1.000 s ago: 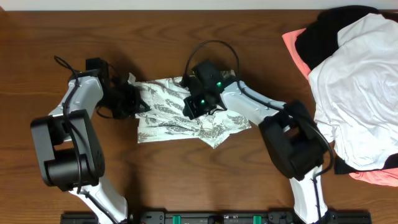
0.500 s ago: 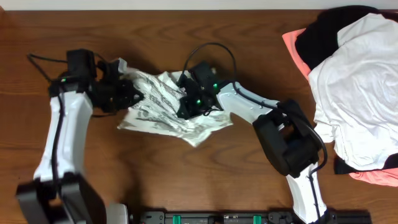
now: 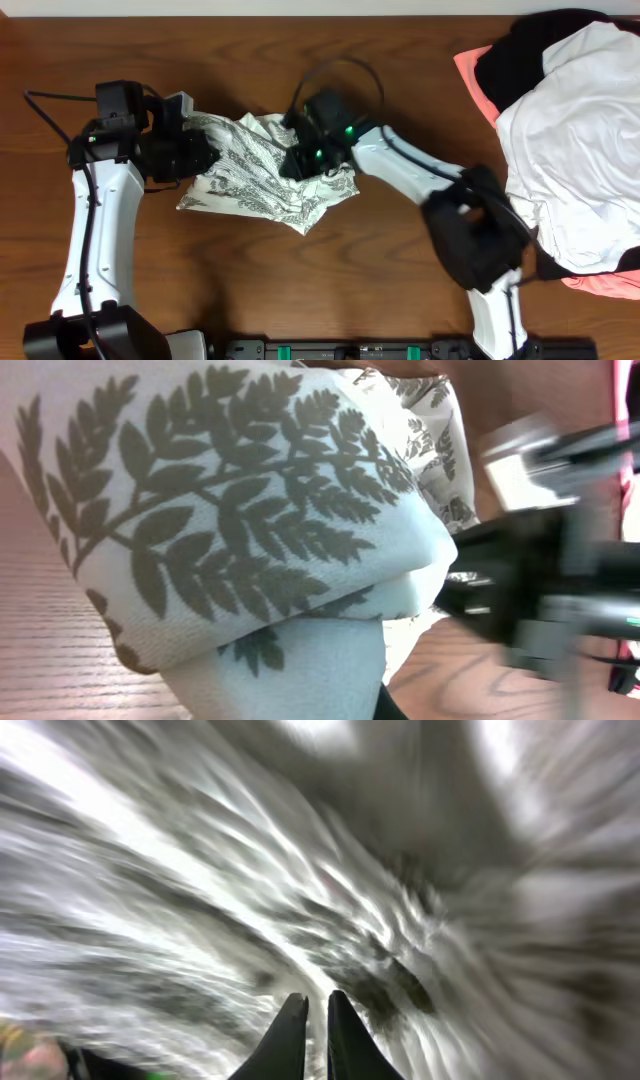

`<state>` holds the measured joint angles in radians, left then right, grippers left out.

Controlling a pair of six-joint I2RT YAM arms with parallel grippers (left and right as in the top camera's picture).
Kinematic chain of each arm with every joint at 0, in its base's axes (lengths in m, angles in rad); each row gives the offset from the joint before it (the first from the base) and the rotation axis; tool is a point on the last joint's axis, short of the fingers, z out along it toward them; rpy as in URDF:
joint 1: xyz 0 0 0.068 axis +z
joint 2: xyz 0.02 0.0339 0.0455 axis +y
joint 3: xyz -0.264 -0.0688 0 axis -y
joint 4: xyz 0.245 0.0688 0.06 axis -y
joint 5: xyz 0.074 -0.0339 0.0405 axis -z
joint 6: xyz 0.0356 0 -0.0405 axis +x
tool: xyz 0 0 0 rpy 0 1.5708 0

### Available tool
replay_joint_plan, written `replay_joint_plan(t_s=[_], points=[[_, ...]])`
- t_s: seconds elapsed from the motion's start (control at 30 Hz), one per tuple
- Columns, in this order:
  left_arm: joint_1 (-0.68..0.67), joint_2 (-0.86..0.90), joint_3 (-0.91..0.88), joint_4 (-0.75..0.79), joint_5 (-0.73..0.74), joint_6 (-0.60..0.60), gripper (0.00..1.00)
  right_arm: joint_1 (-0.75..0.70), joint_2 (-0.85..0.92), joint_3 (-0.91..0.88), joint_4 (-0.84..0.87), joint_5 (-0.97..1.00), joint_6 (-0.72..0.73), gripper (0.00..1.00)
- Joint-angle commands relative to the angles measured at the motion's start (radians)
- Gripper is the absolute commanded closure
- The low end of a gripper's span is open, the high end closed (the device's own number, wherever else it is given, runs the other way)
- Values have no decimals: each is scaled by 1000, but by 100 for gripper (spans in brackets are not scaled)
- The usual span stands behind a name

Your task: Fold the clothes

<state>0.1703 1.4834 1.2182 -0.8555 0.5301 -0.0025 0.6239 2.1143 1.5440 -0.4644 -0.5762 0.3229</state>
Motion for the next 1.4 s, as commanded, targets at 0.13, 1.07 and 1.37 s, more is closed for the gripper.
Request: replay_joint_plan(t_s=[0.13,1.07,1.37], points=[[8,-21,10,3,-19,5,94,-82,-111,40,-24,154,27,95],[8,-21,10,4,-19,-13,94,-102,85,-92,-204,282,-51,99],[8,-21,10,5,-21,-14,94,-57,85,-113,-404,228,-47,99]])
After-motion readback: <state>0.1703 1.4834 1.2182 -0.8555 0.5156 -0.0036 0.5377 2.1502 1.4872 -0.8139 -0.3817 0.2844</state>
